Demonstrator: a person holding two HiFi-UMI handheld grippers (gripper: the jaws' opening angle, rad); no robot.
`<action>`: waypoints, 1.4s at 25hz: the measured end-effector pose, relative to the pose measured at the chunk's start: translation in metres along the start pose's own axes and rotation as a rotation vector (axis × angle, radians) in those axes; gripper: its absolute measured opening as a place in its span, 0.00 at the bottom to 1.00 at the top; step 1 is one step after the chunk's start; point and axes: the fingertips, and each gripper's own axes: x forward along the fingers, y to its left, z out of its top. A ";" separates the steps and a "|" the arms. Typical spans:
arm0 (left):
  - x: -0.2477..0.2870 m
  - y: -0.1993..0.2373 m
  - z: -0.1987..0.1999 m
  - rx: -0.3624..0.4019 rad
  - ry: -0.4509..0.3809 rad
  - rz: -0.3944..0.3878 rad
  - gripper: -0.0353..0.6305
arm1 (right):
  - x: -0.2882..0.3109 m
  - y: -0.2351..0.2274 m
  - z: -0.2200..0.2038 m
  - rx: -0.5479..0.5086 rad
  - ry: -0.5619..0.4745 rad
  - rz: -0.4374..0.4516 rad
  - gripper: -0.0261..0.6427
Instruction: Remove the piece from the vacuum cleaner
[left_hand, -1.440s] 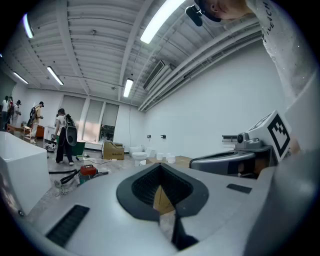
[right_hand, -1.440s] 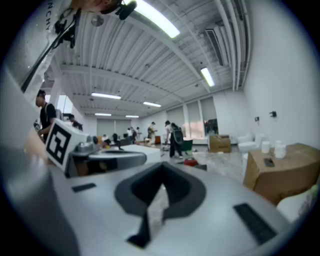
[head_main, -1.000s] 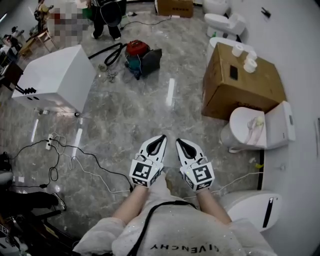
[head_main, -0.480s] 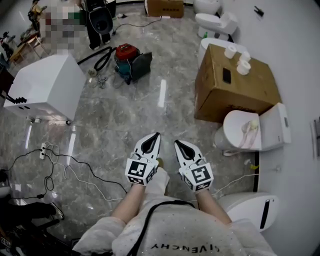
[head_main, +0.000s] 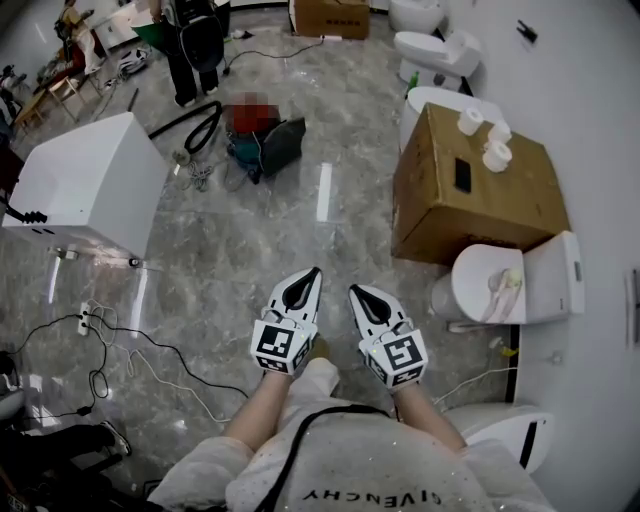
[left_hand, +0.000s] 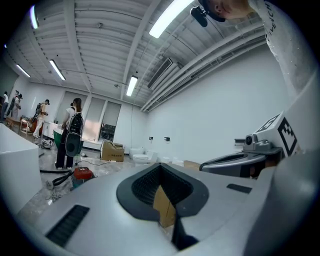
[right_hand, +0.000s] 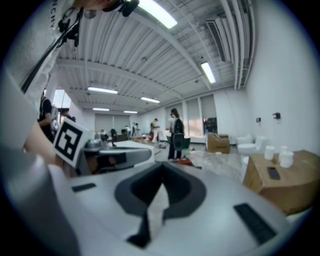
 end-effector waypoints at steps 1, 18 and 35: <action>0.004 0.007 0.000 0.001 0.002 0.001 0.09 | 0.007 -0.003 0.000 0.001 0.005 0.002 0.06; 0.070 0.086 -0.008 -0.014 0.037 0.006 0.09 | 0.094 -0.056 0.006 0.027 0.046 -0.009 0.06; 0.183 0.134 0.014 0.019 0.010 0.057 0.09 | 0.187 -0.150 0.039 -0.009 0.010 0.091 0.06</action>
